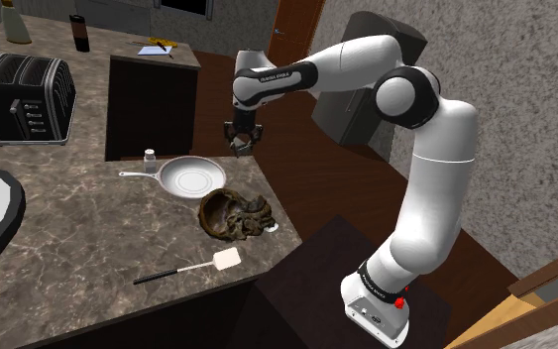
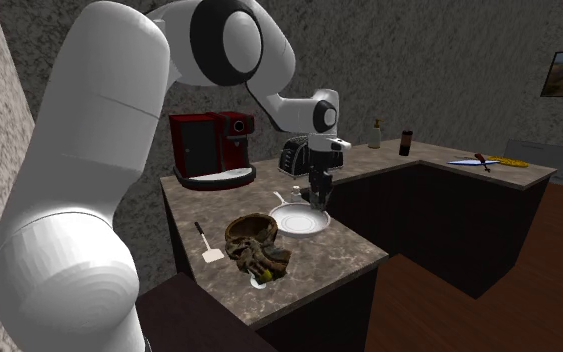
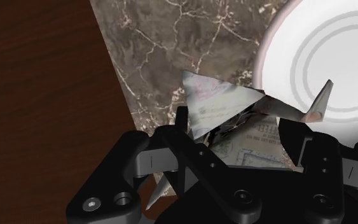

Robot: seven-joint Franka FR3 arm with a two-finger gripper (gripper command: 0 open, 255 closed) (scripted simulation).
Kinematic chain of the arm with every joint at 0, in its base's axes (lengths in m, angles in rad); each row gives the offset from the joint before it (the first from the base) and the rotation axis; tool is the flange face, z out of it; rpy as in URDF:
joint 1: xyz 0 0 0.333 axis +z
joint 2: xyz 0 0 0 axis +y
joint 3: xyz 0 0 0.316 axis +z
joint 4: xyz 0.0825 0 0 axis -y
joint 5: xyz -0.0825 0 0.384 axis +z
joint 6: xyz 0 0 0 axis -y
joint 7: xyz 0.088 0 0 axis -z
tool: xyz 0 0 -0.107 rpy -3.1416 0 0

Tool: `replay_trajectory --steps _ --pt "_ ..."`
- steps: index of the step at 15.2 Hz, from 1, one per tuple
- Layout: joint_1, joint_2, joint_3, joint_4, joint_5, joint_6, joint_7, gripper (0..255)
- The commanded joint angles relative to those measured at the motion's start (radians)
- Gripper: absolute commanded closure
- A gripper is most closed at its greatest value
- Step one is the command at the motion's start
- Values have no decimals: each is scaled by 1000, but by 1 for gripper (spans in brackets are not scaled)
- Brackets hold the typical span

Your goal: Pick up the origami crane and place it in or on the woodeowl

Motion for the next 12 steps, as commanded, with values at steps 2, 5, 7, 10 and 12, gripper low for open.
replay_trajectory --steps 2,5,7,10,12 --pt "-2 -20 1 13 3 -33 -4 255" --pt "3 -61 6 -31 6 -30 6 255" --pt "15 -126 16 -128 12 2 29 255" --pt "33 -217 33 -260 23 42 63 255" --pt "46 -276 46 -341 32 64 86 255"
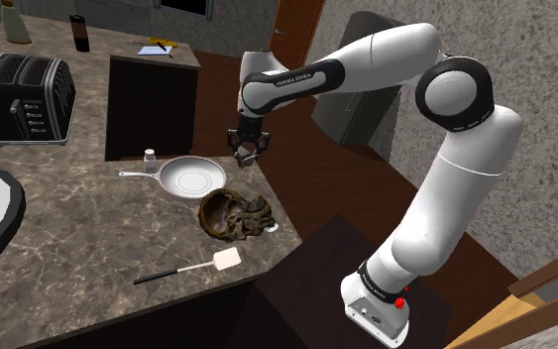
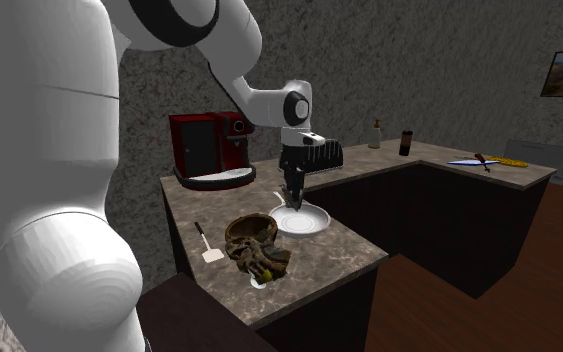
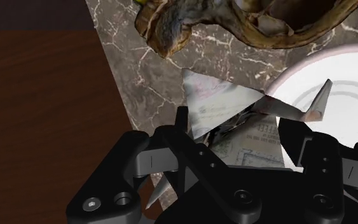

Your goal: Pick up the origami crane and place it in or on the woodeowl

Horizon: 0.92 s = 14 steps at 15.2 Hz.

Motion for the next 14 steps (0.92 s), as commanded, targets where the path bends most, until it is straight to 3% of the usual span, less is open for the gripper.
replay_trajectory --steps 1,8,14 --pt "13 -59 13 -79 9 20 23 255" --pt "76 -266 77 -336 68 72 117 255" --pt "76 -214 78 -367 54 154 128 255"
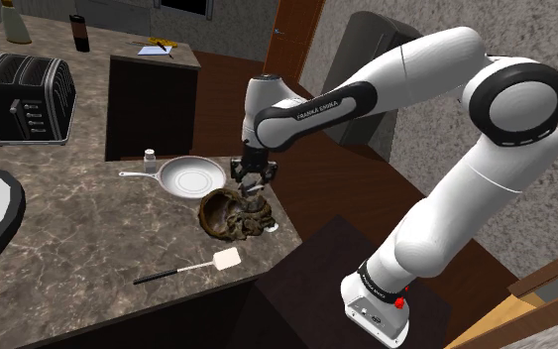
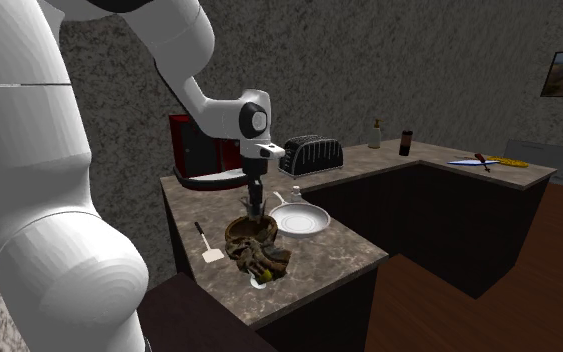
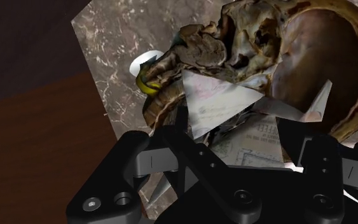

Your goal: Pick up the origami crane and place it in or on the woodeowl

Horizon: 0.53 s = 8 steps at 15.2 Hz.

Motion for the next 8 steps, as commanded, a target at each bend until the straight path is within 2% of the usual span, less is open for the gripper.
replay_trajectory --steps 1,8 --pt "1 18 1 -12 -5 30 5 255" --pt "1 86 -1 -36 -26 120 21 255"
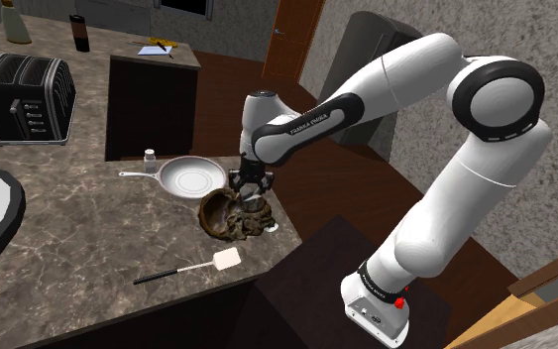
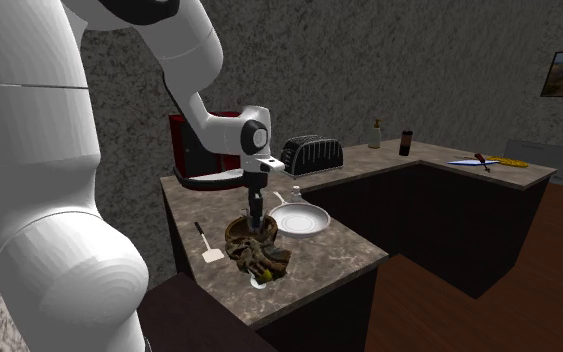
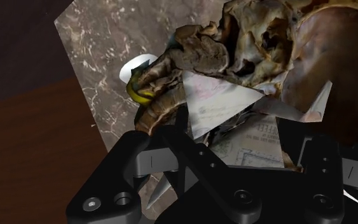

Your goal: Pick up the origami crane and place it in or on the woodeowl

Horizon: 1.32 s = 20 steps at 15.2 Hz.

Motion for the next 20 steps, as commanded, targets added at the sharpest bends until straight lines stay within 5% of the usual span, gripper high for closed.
replay_trajectory --steps 1,8,9,14,20 --pt "0 12 0 0 -4 13 3 255" --pt "1 12 0 0 -4 13 3 255" --pt "1 12 0 0 -4 13 3 0" --pt "0 12 0 0 -4 13 3 0" --pt "0 -65 2 56 21 -119 -15 0"
